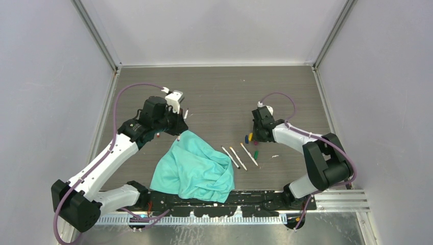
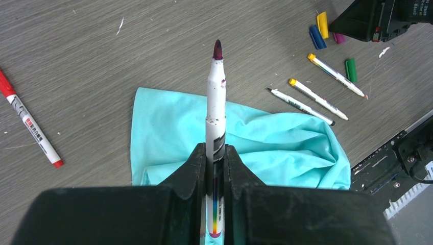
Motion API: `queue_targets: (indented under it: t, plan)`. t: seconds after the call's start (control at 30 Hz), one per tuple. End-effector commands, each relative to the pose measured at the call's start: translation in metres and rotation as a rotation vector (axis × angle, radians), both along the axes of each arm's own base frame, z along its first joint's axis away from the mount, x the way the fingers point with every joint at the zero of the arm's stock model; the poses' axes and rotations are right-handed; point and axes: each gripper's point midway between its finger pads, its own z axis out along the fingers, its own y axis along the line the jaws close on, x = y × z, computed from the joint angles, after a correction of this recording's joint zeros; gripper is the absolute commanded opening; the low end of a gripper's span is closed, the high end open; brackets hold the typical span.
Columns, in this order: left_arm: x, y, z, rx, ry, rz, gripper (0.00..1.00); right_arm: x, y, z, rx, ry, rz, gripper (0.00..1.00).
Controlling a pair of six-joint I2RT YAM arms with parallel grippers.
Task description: Insert the pens into the pen caps
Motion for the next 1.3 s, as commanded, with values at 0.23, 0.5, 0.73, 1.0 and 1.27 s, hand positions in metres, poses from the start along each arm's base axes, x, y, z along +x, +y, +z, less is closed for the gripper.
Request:
queue_targets:
  t: [0.23,0.5,0.73,1.0,1.27]
  plan:
    - [-0.016,-0.038,0.036,-0.205,-0.030,-0.183,0.00,0.013,0.013,0.065,0.091,-0.116,0.011,0.01]
    - [-0.055,-0.074,0.072,-0.455,-0.007,-0.440,0.00,0.019,0.089,0.186,0.543,-0.344,0.128,0.01]
    - [-0.062,-0.081,0.077,-0.509,0.027,-0.500,0.00,0.011,0.145,0.309,0.873,-0.621,0.262,0.01]
    - [-0.062,-0.081,0.077,-0.507,0.022,-0.496,0.00,-0.007,0.180,0.359,1.022,-0.749,0.362,0.01]
    - [-0.062,-0.080,0.078,-0.503,0.015,-0.495,0.00,-0.014,0.198,0.362,1.068,-0.750,0.403,0.01]
